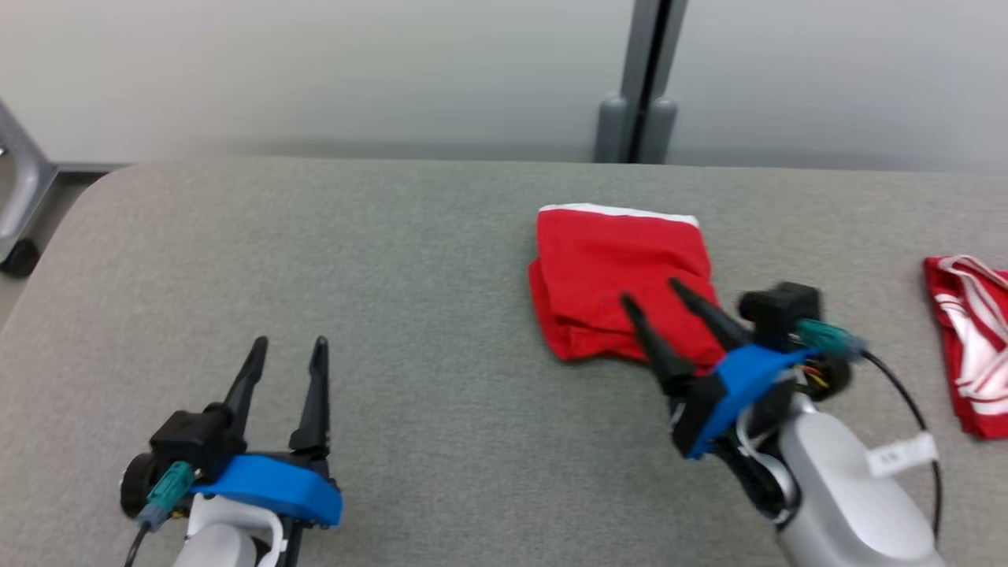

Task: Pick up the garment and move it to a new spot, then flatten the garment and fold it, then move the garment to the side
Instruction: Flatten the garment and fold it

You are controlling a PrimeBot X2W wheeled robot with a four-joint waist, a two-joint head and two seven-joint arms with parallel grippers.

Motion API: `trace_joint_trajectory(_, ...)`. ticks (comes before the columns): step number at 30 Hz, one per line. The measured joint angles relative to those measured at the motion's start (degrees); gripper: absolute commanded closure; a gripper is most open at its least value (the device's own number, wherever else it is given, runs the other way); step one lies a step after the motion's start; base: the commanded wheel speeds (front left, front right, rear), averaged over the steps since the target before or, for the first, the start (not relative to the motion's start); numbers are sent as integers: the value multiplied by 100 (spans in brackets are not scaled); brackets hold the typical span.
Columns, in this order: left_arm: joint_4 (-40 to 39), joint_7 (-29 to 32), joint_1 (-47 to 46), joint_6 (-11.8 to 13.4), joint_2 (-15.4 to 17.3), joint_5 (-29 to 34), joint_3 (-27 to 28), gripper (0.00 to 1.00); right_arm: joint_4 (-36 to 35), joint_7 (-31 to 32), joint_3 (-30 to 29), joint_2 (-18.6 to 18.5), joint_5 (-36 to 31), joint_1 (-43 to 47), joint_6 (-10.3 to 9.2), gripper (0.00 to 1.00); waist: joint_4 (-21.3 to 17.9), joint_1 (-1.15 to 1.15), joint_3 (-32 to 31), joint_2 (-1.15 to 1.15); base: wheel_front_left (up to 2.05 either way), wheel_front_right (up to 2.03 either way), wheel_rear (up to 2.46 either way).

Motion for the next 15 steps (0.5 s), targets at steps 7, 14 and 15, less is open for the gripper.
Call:
trace_joint_trajectory(7, -138, -2, 220, 127, 123, -54, 191, 0, -938, 55, -1323, 144, -760, 935, 0, 0, -359, 0, -176, 0, 0, 0, 0)
trace_joint_trajectory(14, -222, -4, 402, 236, 204, -101, 302, 0, -1455, 100, -1882, 291, -1347, 1586, 0, 0, -645, 0, -306, 0, 0, 0, 0)
trace_joint_trajectory(15, -223, 2, 426, 253, 210, -102, 304, 0, -1467, 81, -1945, 312, -1386, 1645, 0, 0, -678, 0, -323, 0, 0, 0, 0)
